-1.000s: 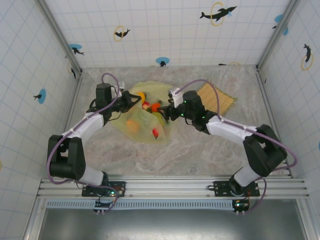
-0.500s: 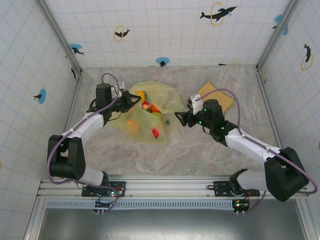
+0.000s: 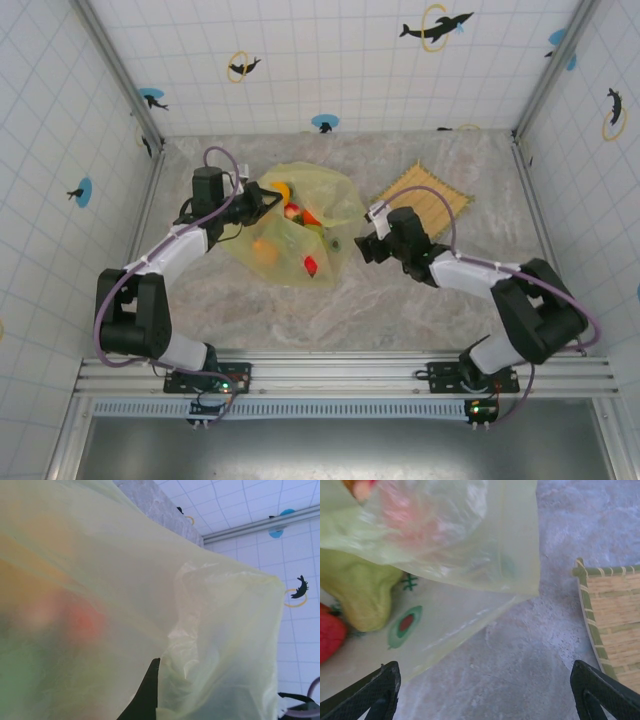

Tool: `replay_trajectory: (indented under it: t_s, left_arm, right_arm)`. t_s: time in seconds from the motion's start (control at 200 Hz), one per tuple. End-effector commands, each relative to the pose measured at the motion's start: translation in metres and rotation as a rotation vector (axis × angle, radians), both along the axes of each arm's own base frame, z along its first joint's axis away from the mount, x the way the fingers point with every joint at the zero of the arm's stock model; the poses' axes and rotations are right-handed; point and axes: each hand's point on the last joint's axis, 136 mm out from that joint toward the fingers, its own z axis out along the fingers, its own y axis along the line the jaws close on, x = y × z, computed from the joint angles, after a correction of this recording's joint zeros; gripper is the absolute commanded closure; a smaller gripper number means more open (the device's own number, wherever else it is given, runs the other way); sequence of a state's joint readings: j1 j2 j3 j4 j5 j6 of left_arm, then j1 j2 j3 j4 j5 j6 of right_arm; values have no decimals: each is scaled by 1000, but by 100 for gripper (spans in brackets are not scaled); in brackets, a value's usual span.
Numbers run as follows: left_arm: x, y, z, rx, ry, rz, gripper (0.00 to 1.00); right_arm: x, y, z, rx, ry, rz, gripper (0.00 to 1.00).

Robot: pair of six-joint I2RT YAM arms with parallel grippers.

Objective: Place the fruits into the plastic bag

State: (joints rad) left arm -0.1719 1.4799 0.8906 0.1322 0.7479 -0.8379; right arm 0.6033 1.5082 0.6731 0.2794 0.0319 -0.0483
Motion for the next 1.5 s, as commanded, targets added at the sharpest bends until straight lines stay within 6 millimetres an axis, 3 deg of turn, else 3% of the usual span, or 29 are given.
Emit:
replay_trajectory:
  t_s: [0.0,0.165,0.32,0.555,0.756,0.981,1.296,1.391,1.496]
  left_arm:
    - [-3,-1,-7,12,13,-12,100]
    - [-3,-1,-7,12,13,-12,100]
    - [-3,-2,-6,6,14,-14,100]
    - [-3,-2,-4,7,9,-13,100]
    - [-4,-2,-3,6,5,-15,100]
    - [-4,-2,0,4,-3,-14,100]
    - [0,11,10,6,-35,21,100]
    - [2,17,15,3,-50,35,100]
    - [4,21,19,-2,-59,43,100]
  right_arm:
    - [26,10,18,71,-35,-29,10]
    - [23,26,0,303,139,-62,15]
    - [27,32,-19,432,263,-153,26]
    - [37,52,-25,618,350,-183,57]
    - [41,55,-21,660,357,-193,78]
    - [38,46,13,703,294,-176,100]
    - [26,45,110,783,120,-62,100]
    - [23,42,123,764,82,-60,100]
    - [23,39,123,717,72,-72,100]
